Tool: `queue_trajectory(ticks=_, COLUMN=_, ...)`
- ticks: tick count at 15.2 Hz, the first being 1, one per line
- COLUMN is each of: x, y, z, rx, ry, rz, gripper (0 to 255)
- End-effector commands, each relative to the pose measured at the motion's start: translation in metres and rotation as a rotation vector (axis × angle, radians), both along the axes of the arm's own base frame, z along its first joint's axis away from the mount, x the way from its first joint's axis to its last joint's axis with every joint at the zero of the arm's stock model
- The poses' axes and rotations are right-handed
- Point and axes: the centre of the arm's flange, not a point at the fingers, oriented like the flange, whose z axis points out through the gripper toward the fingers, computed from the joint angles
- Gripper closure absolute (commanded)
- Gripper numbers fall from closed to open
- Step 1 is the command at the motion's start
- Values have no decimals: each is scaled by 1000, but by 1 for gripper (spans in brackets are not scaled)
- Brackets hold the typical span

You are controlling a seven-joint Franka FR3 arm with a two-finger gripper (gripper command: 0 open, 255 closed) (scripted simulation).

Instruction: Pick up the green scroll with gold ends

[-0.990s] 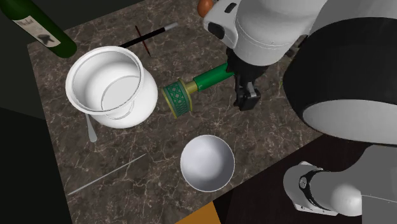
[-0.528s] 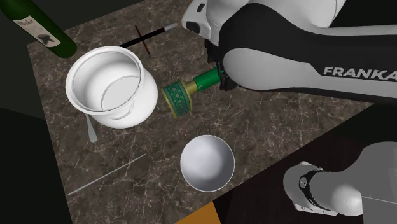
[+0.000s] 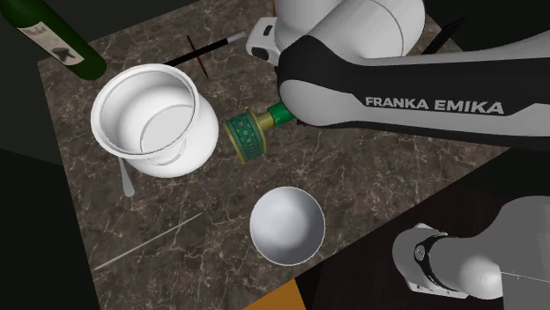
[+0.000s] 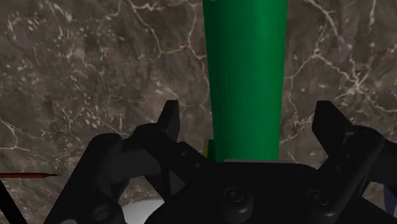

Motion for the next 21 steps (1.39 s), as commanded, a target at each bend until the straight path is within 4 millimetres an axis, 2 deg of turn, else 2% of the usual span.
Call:
queue_trajectory(ticks=1, x=0, y=0, z=-8, rx=0, ry=-1, rz=0, gripper=0)
queue_trajectory(ticks=3, x=0, y=0, z=-8, rx=0, ry=-1, rz=0, gripper=0)
queue_trajectory(ticks=4, x=0, y=0, z=-8, rx=0, ry=-1, rz=0, gripper=255)
queue_trajectory(ticks=13, x=0, y=0, z=-8, rx=0, ry=-1, rz=0, gripper=255)
queue_trajectory(ticks=21, x=0, y=0, z=34, rx=0, ry=-1, rz=0, gripper=255)
